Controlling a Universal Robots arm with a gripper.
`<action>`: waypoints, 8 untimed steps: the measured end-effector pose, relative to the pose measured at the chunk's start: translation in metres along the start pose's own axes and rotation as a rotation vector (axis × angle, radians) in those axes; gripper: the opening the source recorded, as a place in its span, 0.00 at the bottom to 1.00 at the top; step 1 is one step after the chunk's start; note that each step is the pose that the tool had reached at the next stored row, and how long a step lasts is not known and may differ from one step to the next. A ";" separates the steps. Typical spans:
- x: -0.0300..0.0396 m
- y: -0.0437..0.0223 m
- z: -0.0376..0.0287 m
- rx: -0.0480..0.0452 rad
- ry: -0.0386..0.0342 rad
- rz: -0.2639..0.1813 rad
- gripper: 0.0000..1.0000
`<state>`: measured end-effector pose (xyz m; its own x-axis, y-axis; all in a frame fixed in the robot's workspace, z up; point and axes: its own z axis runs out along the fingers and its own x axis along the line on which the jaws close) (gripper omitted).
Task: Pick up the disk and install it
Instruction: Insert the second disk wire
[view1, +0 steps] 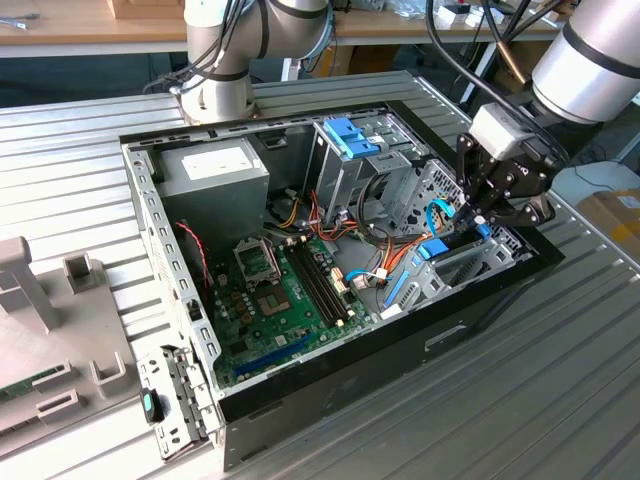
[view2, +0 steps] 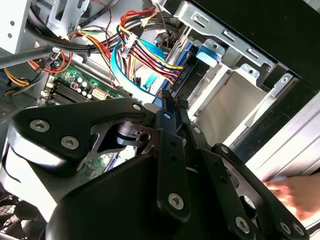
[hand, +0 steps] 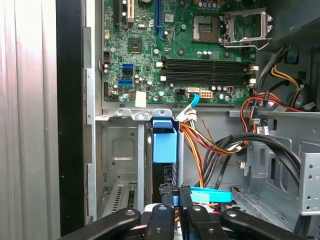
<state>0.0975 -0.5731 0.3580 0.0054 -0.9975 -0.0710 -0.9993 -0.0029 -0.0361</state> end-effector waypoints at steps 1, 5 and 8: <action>0.0003 -0.0003 0.0000 -0.0013 -0.0017 0.000 0.17; 0.0007 -0.0009 0.0007 -0.0032 -0.0033 0.011 0.17; 0.0008 -0.0009 0.0010 -0.0050 -0.0183 0.013 0.17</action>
<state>0.0984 -0.5738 0.3570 -0.0072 -0.9959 -0.0897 -0.9995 0.0100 -0.0300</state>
